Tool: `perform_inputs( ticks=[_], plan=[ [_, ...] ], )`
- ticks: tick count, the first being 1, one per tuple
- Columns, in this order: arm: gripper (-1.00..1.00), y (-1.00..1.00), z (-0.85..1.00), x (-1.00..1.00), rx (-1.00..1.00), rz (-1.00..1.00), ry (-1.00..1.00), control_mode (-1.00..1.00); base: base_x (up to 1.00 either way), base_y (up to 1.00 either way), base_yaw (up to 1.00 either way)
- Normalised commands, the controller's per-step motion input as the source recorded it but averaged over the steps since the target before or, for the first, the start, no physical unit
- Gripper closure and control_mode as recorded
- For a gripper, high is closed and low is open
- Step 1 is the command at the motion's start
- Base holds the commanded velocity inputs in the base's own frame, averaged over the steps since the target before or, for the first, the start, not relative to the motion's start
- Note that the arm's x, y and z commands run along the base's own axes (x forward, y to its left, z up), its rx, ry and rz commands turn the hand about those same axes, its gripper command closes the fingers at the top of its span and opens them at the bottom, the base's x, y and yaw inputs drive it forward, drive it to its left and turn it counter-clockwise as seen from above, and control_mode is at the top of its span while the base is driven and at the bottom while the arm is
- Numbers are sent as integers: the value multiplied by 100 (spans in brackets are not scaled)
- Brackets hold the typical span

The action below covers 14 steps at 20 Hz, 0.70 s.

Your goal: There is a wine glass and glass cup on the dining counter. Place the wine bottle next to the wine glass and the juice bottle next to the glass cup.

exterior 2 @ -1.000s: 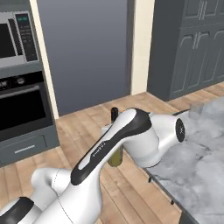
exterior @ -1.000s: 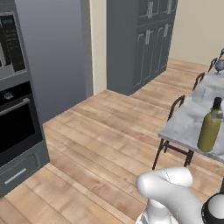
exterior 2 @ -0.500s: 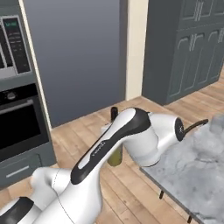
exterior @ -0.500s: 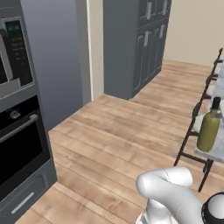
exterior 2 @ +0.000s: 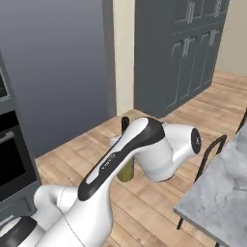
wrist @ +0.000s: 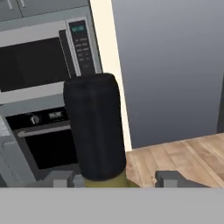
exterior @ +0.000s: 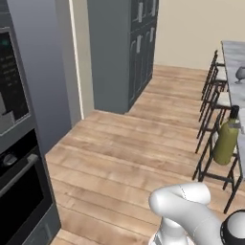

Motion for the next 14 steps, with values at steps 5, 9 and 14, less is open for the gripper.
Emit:
perform_inputs(
  ticks=[5,9,14],
  plan=[
    [100,0,0,0,0,0,0,100,73,35,-36],
    [100,0,0,0,0,0,0,100,74,34,-36],
    [100,0,0,0,0,0,0,100,83,28,-26]
  ],
)
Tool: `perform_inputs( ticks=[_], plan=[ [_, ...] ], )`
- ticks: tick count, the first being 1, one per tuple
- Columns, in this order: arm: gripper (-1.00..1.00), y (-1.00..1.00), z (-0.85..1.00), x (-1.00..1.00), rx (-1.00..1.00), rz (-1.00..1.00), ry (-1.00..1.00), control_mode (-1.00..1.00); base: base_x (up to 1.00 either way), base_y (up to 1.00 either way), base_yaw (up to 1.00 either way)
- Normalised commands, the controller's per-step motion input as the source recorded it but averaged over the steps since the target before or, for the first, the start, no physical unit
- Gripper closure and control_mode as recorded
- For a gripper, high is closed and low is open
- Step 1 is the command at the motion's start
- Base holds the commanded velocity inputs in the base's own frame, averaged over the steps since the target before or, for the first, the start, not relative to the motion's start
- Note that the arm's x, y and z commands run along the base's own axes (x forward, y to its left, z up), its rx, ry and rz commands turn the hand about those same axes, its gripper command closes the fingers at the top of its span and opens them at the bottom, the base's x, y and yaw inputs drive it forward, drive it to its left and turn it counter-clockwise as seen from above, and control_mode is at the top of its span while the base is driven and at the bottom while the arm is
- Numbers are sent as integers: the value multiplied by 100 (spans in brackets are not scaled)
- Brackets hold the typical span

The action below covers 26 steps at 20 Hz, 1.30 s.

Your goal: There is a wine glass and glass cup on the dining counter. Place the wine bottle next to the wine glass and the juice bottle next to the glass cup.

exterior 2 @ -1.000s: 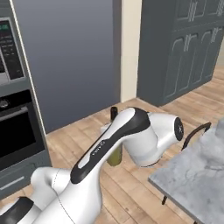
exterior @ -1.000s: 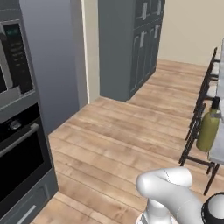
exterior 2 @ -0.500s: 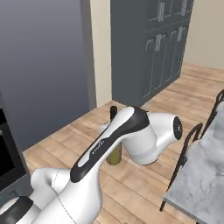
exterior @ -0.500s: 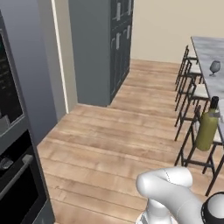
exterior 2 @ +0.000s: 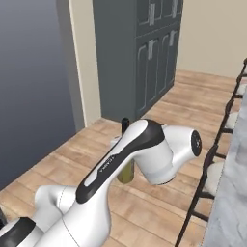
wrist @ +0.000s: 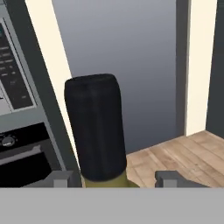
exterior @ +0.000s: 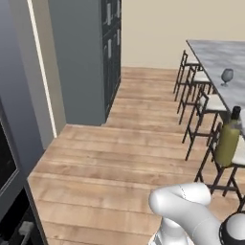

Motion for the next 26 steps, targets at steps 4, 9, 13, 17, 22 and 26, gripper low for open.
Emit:
perform_inputs(
  ticks=[4,9,13,17,22,26],
  plan=[
    [100,0,0,0,0,0,0,100,85,24,-24],
    [100,0,0,0,0,0,0,100,81,22,-27],
    [100,0,0,0,0,0,0,100,77,17,-31],
    [100,0,0,0,0,0,0,100,79,17,-29],
    [100,0,0,0,0,0,0,100,81,16,-26],
    [100,0,0,0,0,0,0,100,81,16,-26]
  ],
)
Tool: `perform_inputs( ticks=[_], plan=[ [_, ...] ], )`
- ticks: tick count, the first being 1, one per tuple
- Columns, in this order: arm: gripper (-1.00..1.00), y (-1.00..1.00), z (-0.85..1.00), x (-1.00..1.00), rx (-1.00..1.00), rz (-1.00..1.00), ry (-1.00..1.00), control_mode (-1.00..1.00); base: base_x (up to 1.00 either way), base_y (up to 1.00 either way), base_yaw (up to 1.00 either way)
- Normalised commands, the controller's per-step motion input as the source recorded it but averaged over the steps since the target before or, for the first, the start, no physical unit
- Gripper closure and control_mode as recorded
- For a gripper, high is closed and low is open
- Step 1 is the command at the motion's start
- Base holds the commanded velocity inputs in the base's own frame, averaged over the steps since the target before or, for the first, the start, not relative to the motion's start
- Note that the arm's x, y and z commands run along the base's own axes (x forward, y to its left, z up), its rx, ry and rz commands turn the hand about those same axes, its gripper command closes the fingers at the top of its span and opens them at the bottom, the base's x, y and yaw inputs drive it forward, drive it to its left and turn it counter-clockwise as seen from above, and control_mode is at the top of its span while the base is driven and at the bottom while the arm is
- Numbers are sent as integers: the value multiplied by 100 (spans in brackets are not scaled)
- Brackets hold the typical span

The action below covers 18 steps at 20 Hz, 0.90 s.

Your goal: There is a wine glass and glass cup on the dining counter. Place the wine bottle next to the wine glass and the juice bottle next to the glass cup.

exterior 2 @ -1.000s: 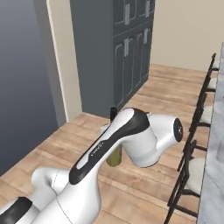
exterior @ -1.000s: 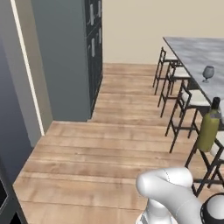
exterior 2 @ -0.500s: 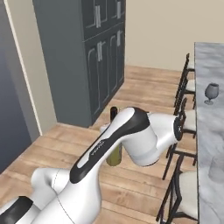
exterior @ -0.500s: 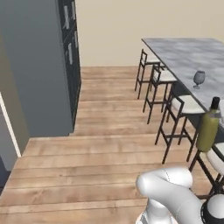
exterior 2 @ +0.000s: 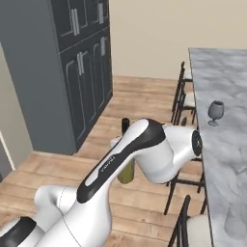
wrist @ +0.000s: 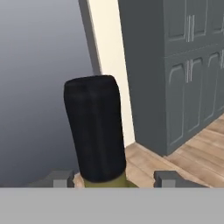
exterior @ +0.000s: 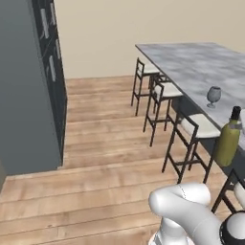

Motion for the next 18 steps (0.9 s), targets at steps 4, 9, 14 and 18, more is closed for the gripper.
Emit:
perform_inputs(
  ticks=[4,9,14,18],
  plan=[
    [100,0,0,0,0,0,0,100,78,24,-31],
    [100,0,0,0,0,0,0,100,60,31,-51],
    [100,0,0,0,0,0,0,100,51,33,-60],
    [100,0,0,0,0,0,0,100,55,34,-57]
  ],
)
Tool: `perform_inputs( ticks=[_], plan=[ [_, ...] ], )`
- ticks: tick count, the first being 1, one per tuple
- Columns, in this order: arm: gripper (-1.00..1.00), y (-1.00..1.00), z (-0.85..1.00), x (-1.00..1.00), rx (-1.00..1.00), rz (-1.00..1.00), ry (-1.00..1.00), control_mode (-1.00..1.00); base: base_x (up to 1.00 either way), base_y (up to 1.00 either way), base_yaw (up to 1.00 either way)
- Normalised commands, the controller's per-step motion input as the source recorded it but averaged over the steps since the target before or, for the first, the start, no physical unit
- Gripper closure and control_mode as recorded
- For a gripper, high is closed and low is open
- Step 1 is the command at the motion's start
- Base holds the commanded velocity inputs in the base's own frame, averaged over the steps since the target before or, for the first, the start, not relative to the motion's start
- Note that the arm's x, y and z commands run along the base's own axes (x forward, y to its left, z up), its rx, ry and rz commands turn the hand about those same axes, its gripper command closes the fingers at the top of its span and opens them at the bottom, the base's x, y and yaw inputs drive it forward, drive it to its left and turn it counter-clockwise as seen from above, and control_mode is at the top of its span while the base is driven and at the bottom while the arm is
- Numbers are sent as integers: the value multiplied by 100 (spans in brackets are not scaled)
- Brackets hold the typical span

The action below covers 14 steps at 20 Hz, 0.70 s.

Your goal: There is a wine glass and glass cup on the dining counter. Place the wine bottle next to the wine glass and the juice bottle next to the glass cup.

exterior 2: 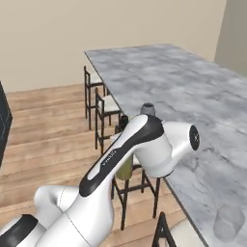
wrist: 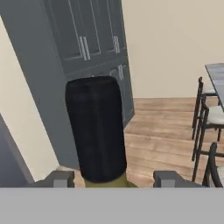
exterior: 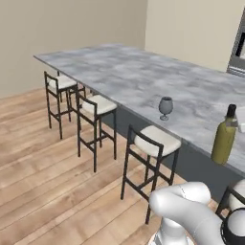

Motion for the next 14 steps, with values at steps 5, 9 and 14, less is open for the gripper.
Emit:
perform_inputs(
  ticks=[5,9,14],
  plan=[
    [100,0,0,0,0,0,0,100,59,36,-52],
    [100,0,0,0,0,0,0,100,60,36,-51],
    [100,0,0,0,0,0,0,100,53,40,-51]
  ],
)
